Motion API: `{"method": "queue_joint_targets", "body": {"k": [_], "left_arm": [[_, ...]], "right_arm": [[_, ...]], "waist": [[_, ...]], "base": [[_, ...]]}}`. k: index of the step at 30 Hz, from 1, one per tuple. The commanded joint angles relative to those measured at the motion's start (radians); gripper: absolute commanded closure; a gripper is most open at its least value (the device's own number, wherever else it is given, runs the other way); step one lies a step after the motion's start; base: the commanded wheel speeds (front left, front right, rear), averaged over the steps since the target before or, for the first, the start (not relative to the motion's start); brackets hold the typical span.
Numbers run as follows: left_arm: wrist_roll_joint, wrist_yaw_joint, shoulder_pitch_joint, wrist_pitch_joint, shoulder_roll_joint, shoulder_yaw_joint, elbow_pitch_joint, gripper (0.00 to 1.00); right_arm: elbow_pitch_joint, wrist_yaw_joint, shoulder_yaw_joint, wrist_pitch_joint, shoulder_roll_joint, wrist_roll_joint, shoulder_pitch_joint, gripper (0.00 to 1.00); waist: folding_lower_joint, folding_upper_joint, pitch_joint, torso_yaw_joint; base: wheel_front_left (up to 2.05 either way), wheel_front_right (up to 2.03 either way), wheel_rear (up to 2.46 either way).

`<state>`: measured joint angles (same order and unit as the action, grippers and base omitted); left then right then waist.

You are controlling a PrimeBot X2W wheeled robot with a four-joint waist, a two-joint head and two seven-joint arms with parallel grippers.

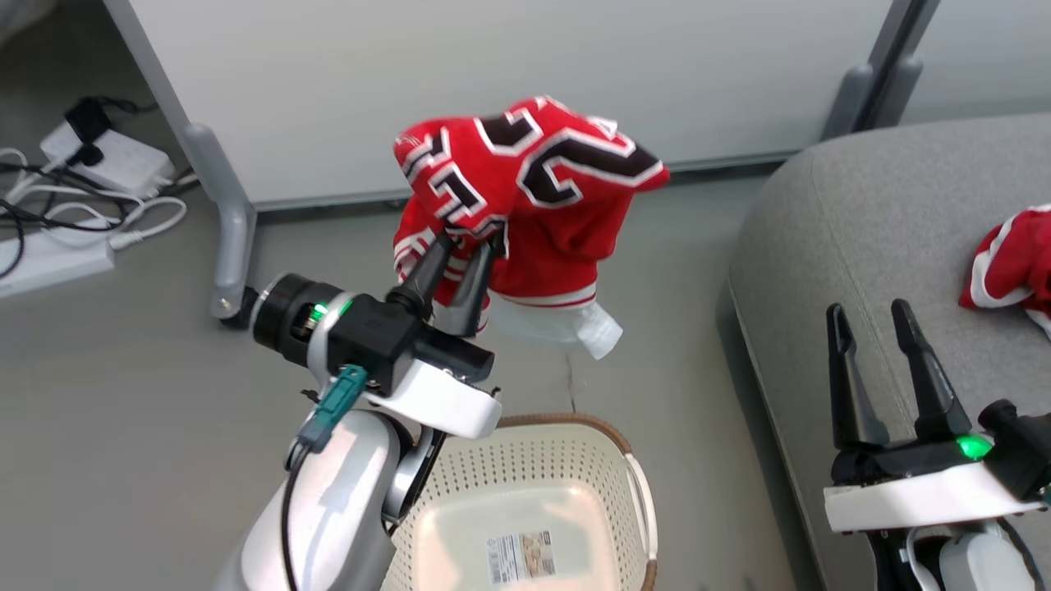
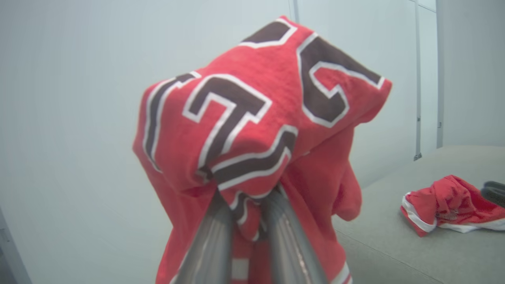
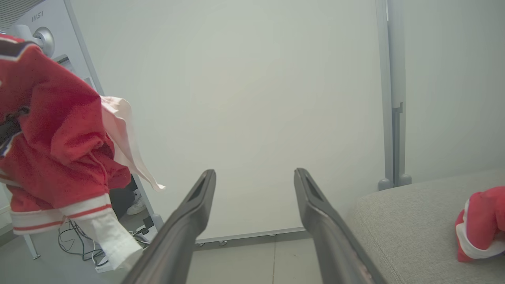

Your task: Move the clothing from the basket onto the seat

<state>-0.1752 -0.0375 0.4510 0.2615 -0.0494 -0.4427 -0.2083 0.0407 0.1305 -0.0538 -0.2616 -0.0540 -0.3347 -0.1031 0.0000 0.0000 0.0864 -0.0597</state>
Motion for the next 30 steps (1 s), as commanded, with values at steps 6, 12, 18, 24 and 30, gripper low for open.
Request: {"method": "queue_joint_targets", "body": {"k": [6,12,18,24,30], "left_arm": [[-0.02,-0.017,-0.036,0.004,-0.003,0.04,0.192,1.0],[-0.026,-0.022,-0.07,0.004,-0.002,0.007,0.298,1.0],[-0.041,0.04,-0.097,0.004,-0.002,-0.089,0.229,1.0],[-0.066,0.037,-0.09,0.004,-0.003,-0.114,0.172,1.0],[-0.054,0.042,-0.08,0.004,-0.002,-0.109,0.148,1.0]], "right_arm": [[0.007,0.001,-0.013,-0.005,-0.006,0.01,0.04,0.0],[0.008,0.001,-0.019,-0.005,-0.005,0.015,0.062,0.0],[-0.003,0.001,-0.032,-0.005,-0.003,0.019,0.073,0.0],[-0.008,0.001,-0.035,-0.005,-0.004,0.018,0.078,0.0],[-0.04,0.001,-0.08,-0.005,-0.045,-0.01,0.122,0.0]], "waist": [[0.0,0.0,-0.068,0.015],[0.0,0.0,-0.089,0.009],[0.0,0.0,-0.093,0.0],[0.0,0.0,-0.086,-0.01],[0.0,0.0,-0.08,-0.025]], "base": [[0.0,0.0,0.0],[0.0,0.0,0.0],[0.0,0.0,0.0],[0.0,0.0,0.0],[0.0,0.0,0.0]]}}
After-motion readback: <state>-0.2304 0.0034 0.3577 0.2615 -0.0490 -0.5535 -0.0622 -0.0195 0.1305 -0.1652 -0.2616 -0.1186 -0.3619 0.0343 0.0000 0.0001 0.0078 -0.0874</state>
